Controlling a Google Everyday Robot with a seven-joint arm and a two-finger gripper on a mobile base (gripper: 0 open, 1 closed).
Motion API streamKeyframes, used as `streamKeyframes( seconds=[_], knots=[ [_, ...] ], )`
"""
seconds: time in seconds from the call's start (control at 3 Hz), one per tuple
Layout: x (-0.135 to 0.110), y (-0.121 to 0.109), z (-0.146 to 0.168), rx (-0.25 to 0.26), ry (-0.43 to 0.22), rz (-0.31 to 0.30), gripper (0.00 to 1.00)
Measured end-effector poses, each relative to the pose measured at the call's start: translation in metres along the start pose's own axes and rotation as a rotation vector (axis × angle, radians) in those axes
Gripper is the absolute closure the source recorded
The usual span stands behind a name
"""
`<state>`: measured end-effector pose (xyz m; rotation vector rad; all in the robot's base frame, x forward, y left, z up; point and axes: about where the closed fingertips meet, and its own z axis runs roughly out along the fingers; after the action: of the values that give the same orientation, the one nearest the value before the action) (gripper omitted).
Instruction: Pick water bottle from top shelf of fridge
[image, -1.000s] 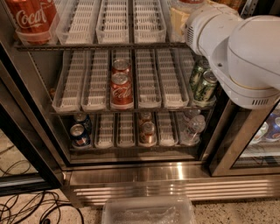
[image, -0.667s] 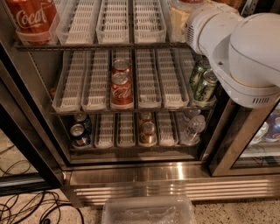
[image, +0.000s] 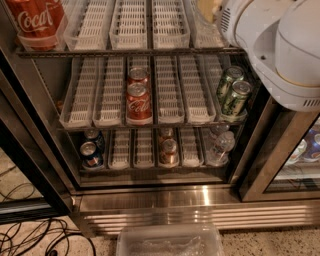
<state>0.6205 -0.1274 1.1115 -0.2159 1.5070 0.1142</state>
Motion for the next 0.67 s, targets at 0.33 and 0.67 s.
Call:
streamKeyframes(
  seconds=[0.33, 0.67],
  knots=[
    [-0.0192, 0.0017, -0.0035, -0.011, -0.031, 0.022, 1.00],
    [-0.0280, -0.0009, -0.0123, -0.013, -0.041, 0.029, 1.00]
  ],
)
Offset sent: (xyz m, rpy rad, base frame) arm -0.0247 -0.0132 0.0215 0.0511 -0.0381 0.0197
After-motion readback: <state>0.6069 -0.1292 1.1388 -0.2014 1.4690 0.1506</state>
